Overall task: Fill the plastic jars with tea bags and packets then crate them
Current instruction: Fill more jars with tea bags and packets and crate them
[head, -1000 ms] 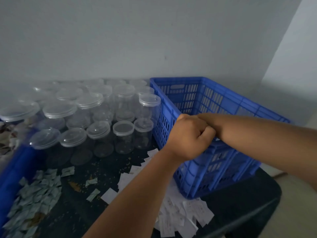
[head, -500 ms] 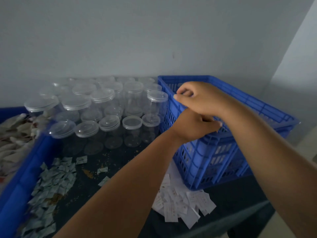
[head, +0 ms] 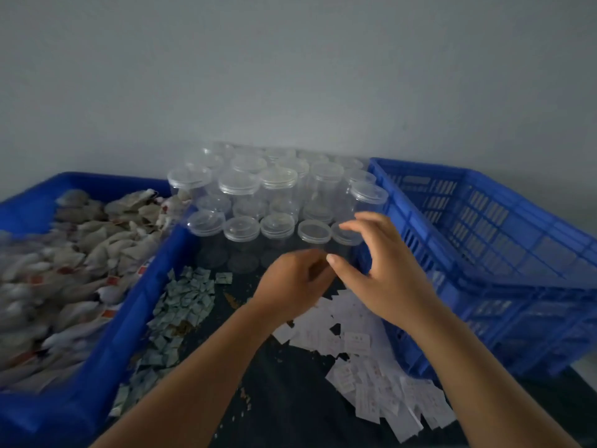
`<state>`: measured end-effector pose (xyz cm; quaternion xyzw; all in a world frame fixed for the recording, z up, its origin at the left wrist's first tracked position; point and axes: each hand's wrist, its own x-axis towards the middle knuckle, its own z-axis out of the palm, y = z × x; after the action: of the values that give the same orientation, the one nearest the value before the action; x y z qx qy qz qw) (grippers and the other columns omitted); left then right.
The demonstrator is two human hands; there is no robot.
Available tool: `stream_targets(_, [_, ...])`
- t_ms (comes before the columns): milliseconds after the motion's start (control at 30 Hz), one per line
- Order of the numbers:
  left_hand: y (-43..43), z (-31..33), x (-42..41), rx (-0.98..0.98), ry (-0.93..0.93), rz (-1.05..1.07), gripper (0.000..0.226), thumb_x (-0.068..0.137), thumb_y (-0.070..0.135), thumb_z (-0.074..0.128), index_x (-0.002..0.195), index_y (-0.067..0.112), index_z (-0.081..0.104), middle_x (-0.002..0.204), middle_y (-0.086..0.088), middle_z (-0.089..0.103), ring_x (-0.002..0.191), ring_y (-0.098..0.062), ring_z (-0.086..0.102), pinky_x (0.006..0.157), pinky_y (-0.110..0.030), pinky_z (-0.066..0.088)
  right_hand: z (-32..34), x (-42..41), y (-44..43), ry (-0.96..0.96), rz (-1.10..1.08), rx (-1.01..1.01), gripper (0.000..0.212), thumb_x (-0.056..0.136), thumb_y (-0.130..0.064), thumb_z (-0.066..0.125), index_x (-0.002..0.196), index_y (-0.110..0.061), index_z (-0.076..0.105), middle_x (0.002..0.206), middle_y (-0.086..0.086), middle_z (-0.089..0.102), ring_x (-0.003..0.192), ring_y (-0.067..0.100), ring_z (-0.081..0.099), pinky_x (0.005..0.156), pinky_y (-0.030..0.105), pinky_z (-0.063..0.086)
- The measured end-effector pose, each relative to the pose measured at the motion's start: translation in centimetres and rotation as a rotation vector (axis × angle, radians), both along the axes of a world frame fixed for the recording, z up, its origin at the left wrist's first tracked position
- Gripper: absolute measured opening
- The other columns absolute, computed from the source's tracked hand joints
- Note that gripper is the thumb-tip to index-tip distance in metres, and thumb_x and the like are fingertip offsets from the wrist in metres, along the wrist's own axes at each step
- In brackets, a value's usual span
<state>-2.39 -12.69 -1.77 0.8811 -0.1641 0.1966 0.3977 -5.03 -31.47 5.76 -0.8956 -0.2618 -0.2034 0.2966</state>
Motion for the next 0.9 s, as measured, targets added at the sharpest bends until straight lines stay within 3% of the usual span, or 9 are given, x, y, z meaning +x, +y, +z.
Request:
stream_targets(133, [6.7, -8.9, -1.4, 0.115, 0.294, 0.168, 0.037, 0.102, 0.050, 0.060, 0.070, 0.032, 0.063, 0.066, 0.012, 0.064, 0.061, -0.005, 0.061, 0.054, -0.028, 0.046, -3.2, 4.6, 3.8, 0.470, -0.028, 0.149, 0.071, 0.092, -0.060, 0.074, 0.151, -0.036, 0.043, 0.151, -0.013, 0.034, 0.135, 0.008, 0.047, 0.108, 0.036, 0.047])
stream_targets(200, [8.3, -11.2, -1.5, -0.003, 0.325, 0.180, 0.038, 0.101, 0.052, 0.063, 0.067, 0.033, 0.064, 0.067, 0.013, 0.065, 0.064, -0.005, 0.062, 0.059, -0.029, 0.050, -4.3, 7.3, 5.9, 0.583, -0.074, 0.234, 0.077, 0.089, -0.063, 0.076, 0.153, -0.037, 0.041, 0.158, -0.007, 0.035, 0.131, 0.012, 0.050, 0.096, 0.033, 0.045])
stream_targets(267, [8.9, -12.0, -1.5, -0.142, 0.314, 0.229, 0.040, 0.096, 0.060, 0.062, 0.067, 0.032, 0.064, 0.067, 0.011, 0.066, 0.064, -0.006, 0.063, 0.060, -0.029, 0.050, -5.3, 9.7, 8.2, 0.612, -0.116, 0.306, 0.086, 0.087, -0.063, 0.078, 0.157, -0.033, 0.038, 0.163, -0.003, 0.036, 0.137, 0.019, 0.049, 0.095, 0.033, 0.043])
stream_targets(467, [9.2, -12.8, -0.8, -0.170, 0.313, 0.238, 0.048, 0.087, 0.073, 0.063, 0.067, 0.029, 0.065, 0.067, 0.012, 0.067, 0.065, -0.005, 0.065, 0.063, -0.032, 0.056, -6.2, 15.3, 14.5, 0.446, -0.217, 0.329, 0.112, 0.087, -0.050, 0.085, 0.169, -0.015, 0.017, 0.172, 0.008, 0.028, 0.156, 0.030, 0.035, 0.124, 0.045, 0.037])
stream_targets(567, [9.0, -12.9, -0.9, -0.144, 0.316, 0.249, 0.055, 0.084, 0.080, 0.061, 0.067, 0.029, 0.064, 0.067, 0.012, 0.066, 0.065, -0.005, 0.064, 0.062, -0.032, 0.055, -5.9, 17.4, 16.4, 0.388, -0.269, 0.235, 0.124, 0.084, -0.053, 0.086, 0.171, -0.016, 0.005, 0.173, 0.011, 0.030, 0.157, 0.036, 0.032, 0.123, 0.055, 0.038])
stream_targets(633, [9.0, -13.0, -0.9, -0.136, 0.309, 0.262, 0.059, 0.084, 0.083, 0.059, 0.066, 0.028, 0.063, 0.066, 0.011, 0.065, 0.064, -0.006, 0.063, 0.062, -0.035, 0.056, -5.9, 18.2, 17.0, 0.342, -0.330, 0.216, 0.122, 0.082, -0.056, 0.087, 0.170, -0.015, 0.013, 0.168, 0.013, 0.038, 0.154, 0.040, 0.037, 0.120, 0.058, 0.041])
stream_targets(767, [8.9, -13.1, -1.0, -0.129, 0.289, 0.276, 0.066, 0.080, 0.091, 0.052, 0.065, 0.028, 0.061, 0.065, 0.010, 0.064, 0.064, -0.008, 0.063, 0.059, -0.035, 0.054, -6.1, 17.1, 16.5, 0.154, -0.336, 0.424, 0.090, 0.081, -0.054, 0.087, 0.149, -0.007, 0.050, 0.144, 0.013, 0.057, 0.135, 0.033, 0.054, 0.110, 0.052, 0.050])
stream_targets(833, [9.0, -13.1, -0.9, -0.137, 0.278, 0.272, 0.066, 0.084, 0.088, 0.054, 0.065, 0.025, 0.061, 0.064, 0.008, 0.063, 0.063, -0.009, 0.062, 0.059, -0.035, 0.054, -6.1, 15.3, 15.7, 0.069, -0.283, 0.577, 0.086, 0.084, -0.049, 0.087, 0.148, -0.006, 0.049, 0.141, 0.010, 0.055, 0.129, 0.026, 0.054, 0.110, 0.045, 0.050])
stream_targets(900, [9.0, -13.1, -0.8, -0.144, 0.265, 0.260, 0.063, 0.089, 0.080, 0.055, 0.066, 0.022, 0.061, 0.062, 0.004, 0.062, 0.061, -0.012, 0.061, 0.060, -0.039, 0.054, -6.5, 12.5, 14.7, 0.067, -0.176, 0.715, 0.086, 0.086, -0.042, 0.088, 0.150, -0.009, 0.042, 0.144, 0.005, 0.050, 0.129, 0.013, 0.053, 0.112, 0.028, 0.048])
